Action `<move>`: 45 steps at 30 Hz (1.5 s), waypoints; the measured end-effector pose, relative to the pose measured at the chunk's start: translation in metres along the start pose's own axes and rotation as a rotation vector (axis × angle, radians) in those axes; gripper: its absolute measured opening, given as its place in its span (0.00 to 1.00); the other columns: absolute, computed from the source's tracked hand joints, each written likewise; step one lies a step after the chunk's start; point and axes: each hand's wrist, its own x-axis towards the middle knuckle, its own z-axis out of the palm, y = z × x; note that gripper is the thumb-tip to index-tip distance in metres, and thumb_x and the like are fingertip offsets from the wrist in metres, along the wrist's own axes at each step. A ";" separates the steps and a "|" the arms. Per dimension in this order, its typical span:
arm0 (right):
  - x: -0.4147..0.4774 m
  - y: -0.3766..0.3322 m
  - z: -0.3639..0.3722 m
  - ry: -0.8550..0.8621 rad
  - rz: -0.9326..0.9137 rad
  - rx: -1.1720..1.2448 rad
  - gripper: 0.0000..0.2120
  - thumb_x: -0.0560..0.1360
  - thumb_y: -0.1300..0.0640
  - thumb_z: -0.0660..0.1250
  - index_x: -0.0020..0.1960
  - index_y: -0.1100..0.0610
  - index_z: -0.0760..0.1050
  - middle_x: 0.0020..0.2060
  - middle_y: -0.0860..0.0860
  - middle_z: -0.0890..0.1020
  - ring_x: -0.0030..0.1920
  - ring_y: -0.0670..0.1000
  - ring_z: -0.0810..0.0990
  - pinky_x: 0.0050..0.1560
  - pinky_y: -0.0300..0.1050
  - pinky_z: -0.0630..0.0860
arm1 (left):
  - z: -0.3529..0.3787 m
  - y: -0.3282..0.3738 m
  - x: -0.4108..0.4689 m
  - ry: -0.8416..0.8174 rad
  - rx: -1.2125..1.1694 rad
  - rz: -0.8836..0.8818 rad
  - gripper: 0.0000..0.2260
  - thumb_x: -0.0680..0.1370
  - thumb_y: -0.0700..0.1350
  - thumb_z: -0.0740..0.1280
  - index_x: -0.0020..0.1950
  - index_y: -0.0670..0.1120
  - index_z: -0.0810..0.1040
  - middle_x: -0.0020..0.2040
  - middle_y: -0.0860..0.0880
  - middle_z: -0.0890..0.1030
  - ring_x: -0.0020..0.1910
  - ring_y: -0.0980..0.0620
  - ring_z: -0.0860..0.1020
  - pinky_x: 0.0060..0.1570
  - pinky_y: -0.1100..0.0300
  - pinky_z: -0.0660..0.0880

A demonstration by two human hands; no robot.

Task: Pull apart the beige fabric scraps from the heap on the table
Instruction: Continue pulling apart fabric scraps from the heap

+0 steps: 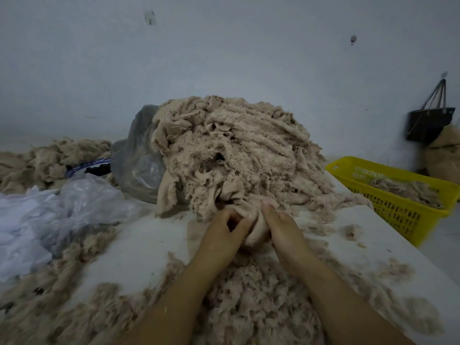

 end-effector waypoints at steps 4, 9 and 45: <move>-0.012 -0.005 0.005 -0.160 -0.096 -0.048 0.25 0.79 0.41 0.60 0.54 0.63 0.82 0.47 0.58 0.86 0.51 0.56 0.84 0.48 0.40 0.80 | -0.007 0.001 0.005 -0.064 -0.451 -0.296 0.22 0.74 0.64 0.66 0.57 0.48 0.80 0.52 0.50 0.86 0.51 0.57 0.84 0.53 0.59 0.80; -0.019 -0.013 0.004 -0.118 -0.084 -0.159 0.30 0.79 0.38 0.57 0.47 0.65 0.79 0.43 0.64 0.83 0.46 0.62 0.82 0.45 0.39 0.76 | -0.011 -0.006 0.013 0.047 -0.723 -0.421 0.07 0.81 0.43 0.67 0.49 0.38 0.77 0.48 0.38 0.82 0.49 0.42 0.81 0.55 0.47 0.79; -0.006 -0.031 -0.014 0.141 0.053 0.548 0.12 0.81 0.54 0.64 0.51 0.62 0.80 0.42 0.59 0.85 0.39 0.55 0.85 0.37 0.51 0.81 | -0.004 0.012 -0.008 -0.277 -0.092 -0.002 0.30 0.62 0.82 0.59 0.31 0.57 0.81 0.28 0.57 0.78 0.27 0.60 0.74 0.34 0.65 0.71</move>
